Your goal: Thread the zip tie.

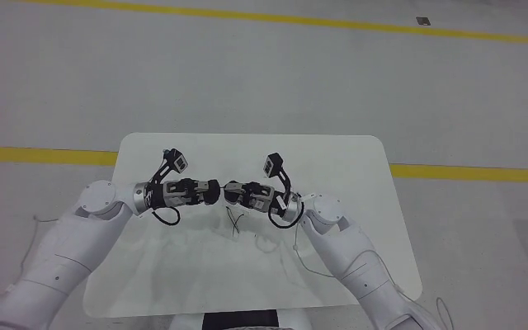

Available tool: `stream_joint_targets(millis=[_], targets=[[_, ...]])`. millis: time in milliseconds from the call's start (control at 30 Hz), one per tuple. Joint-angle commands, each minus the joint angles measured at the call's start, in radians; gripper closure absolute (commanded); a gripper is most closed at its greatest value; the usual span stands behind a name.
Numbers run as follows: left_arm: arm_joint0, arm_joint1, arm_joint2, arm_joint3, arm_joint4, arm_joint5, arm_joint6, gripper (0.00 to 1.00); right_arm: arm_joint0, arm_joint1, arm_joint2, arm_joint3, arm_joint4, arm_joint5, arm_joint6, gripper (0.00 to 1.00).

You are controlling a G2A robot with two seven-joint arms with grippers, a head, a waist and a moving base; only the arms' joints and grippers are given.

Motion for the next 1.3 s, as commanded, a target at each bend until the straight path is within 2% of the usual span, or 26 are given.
stream_joint_targets(millis=[0,533,667,733,1033,1067,1100,1133,1267], targets=[[-0.002,0.0,0.003,0.001,0.0,0.0,0.001,0.83,0.001,0.0,0.0,0.001,0.001,-0.001,0.003,1.0],[-0.015,-0.001,0.02,0.015,-0.002,-0.001,0.004,0.87,0.006,-0.002,-0.008,0.008,0.007,-0.001,0.019,1.0],[-0.015,-0.001,0.022,0.018,-0.001,-0.001,0.005,0.92,0.007,-0.002,-0.01,0.008,0.006,-0.001,0.019,1.0],[-0.015,0.0,0.022,0.019,-0.001,-0.001,0.006,1.0,0.007,-0.002,-0.011,0.007,0.004,-0.001,0.019,1.0],[-0.01,0.003,0.021,0.013,0.0,-0.003,0.003,1.0,0.002,0.0,-0.01,-0.005,-0.006,-0.001,0.024,1.0],[-0.008,0.004,0.02,0.012,-0.001,-0.003,0.003,1.0,0.001,0.0,-0.01,-0.006,-0.007,-0.001,0.025,0.89],[-0.007,0.004,0.019,0.011,-0.001,-0.004,0.002,1.0,0.001,0.0,-0.01,-0.007,-0.007,-0.001,0.026,0.2],[-0.006,0.005,0.017,0.009,-0.001,-0.004,0.001,1.0,-0.001,0.0,-0.008,-0.008,-0.006,-0.002,0.023,0.0],[0.002,0.01,0.006,0.0,0.0,-0.009,-0.003,1.0,-0.01,0.003,0.007,-0.017,0.001,-0.015,0.011,0.0]])
